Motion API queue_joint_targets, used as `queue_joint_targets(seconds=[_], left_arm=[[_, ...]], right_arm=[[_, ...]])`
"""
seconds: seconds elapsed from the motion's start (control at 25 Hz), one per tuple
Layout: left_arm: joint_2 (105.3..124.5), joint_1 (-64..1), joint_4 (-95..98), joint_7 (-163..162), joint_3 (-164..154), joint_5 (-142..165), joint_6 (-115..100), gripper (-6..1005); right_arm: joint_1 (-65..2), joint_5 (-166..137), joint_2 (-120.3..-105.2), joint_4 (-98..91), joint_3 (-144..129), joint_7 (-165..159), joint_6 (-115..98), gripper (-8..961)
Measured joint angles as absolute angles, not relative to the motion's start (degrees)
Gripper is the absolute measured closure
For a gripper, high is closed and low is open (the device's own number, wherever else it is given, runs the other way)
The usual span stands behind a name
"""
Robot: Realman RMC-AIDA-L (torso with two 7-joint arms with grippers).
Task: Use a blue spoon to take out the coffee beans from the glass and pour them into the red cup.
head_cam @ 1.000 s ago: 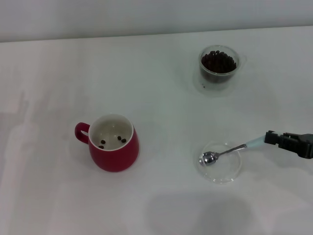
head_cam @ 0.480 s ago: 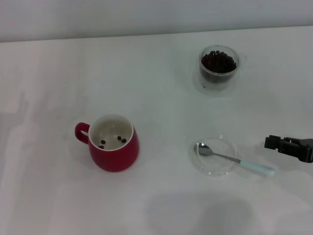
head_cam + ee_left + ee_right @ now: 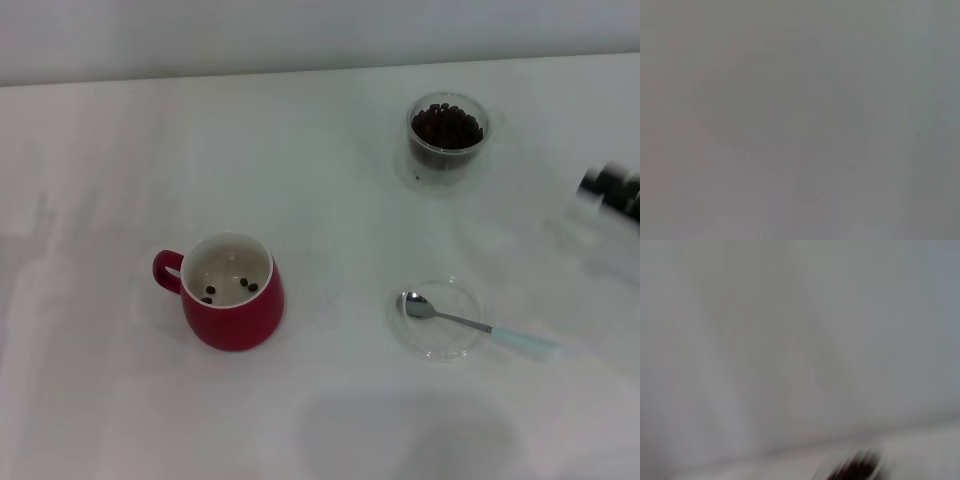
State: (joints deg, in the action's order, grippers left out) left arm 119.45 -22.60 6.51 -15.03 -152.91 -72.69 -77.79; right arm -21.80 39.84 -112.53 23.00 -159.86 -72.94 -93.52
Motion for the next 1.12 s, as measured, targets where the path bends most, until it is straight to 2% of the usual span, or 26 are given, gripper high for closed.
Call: queue_joint_targets(seconds=[0.2, 0.32, 0.52, 0.64, 1.12], left_arm=[[119.48, -22.4, 7.1, -15.1, -153.0, -72.6, -77.9, 227], [119.46, -21.4, 8.1, -15.1, -153.1, -72.5, -77.9, 227], [119.44, -20.5, 8.2, -15.1, -153.1, -72.5, -78.0, 228], [119.42, -19.7, 8.3, -15.1, -153.1, -72.5, -77.9, 228], [119.36, -20.1, 8.5, -15.1, -153.2, -72.3, -77.0, 224]], right_arm=[[-21.6, 56.4, -115.20, 20.1, -159.3, -60.2, -88.1, 450], [-21.0, 66.3, -115.21, 9.7, -159.3, -40.8, -84.7, 335], [-21.7, 73.7, -115.33, 5.5, -159.3, -30.2, -80.5, 133], [-23.4, 75.9, -115.38, 4.8, -159.1, -26.4, -76.7, 81], [-29.6, 78.3, -115.46, -2.0, -147.7, 0.3, -67.2, 79]])
